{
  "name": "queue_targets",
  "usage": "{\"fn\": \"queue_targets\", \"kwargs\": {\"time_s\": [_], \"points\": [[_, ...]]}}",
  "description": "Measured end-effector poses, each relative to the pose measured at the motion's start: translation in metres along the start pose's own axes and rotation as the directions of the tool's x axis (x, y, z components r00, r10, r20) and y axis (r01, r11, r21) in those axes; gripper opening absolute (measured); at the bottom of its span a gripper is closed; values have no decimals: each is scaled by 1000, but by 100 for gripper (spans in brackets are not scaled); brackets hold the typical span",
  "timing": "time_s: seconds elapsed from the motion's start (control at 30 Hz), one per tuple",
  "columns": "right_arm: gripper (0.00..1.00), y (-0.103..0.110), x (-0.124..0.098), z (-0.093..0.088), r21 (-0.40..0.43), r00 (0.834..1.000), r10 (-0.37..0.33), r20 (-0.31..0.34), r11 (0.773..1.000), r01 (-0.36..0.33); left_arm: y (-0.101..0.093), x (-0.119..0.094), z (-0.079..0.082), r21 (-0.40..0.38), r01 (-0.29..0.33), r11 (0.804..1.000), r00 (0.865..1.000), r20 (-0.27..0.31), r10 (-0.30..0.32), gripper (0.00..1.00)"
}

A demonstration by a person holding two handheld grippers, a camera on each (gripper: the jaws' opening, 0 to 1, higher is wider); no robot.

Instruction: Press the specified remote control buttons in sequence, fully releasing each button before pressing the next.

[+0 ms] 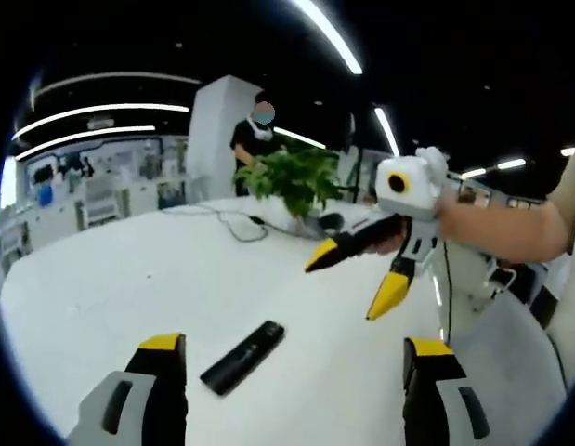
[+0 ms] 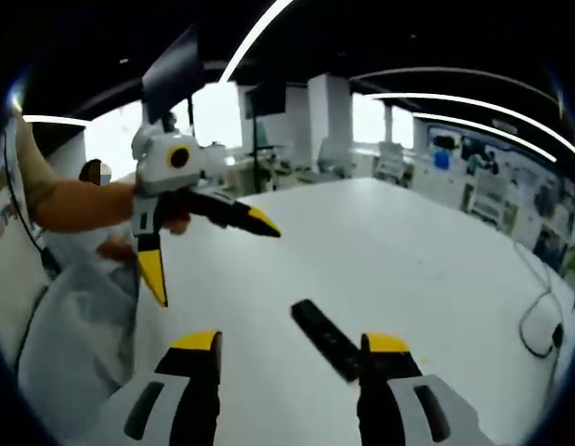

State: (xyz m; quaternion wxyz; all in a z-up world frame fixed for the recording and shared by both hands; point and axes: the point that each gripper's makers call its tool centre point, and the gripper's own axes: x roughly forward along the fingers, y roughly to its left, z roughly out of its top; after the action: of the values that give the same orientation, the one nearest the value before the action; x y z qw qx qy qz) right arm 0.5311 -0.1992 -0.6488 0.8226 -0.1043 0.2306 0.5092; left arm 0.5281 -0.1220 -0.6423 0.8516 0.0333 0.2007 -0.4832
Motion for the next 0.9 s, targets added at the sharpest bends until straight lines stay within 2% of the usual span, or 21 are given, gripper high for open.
{"fn": "queue_targets", "kwargs": {"time_s": [0.07, 0.2, 0.33, 0.47, 0.6, 0.9], "points": [[59, 3, -5, -1, 1, 1000, -11, 13, 1000, 11, -7, -4, -3, -4, 3, 1000, 1000, 3, -3, 100], [62, 16, -15, 5, 26, 996, -22, 82, 999, 20, -19, -12, -8, -10, -2, 1000, 1000, 13, 2, 100], [66, 27, -24, 4, 24, 994, -33, 103, 999, 31, -30, -20, -12, -26, -5, 1000, 1000, 28, 6, 100], [70, 39, -34, 5, 44, 987, -46, 153, 998, 40, -37, -33, -8, -55, -32, 998, 996, 80, 36, 100], [73, 49, -42, 4, 46, 982, -60, 179, 998, 52, -41, -45, -8, -52, -67, 996, 992, 99, 72, 100], [79, 67, -63, 13, 55, 957, -99, 272, 995, 87, -59, -61, -13, -66, -83, 994, 990, 113, 90, 100]]}}
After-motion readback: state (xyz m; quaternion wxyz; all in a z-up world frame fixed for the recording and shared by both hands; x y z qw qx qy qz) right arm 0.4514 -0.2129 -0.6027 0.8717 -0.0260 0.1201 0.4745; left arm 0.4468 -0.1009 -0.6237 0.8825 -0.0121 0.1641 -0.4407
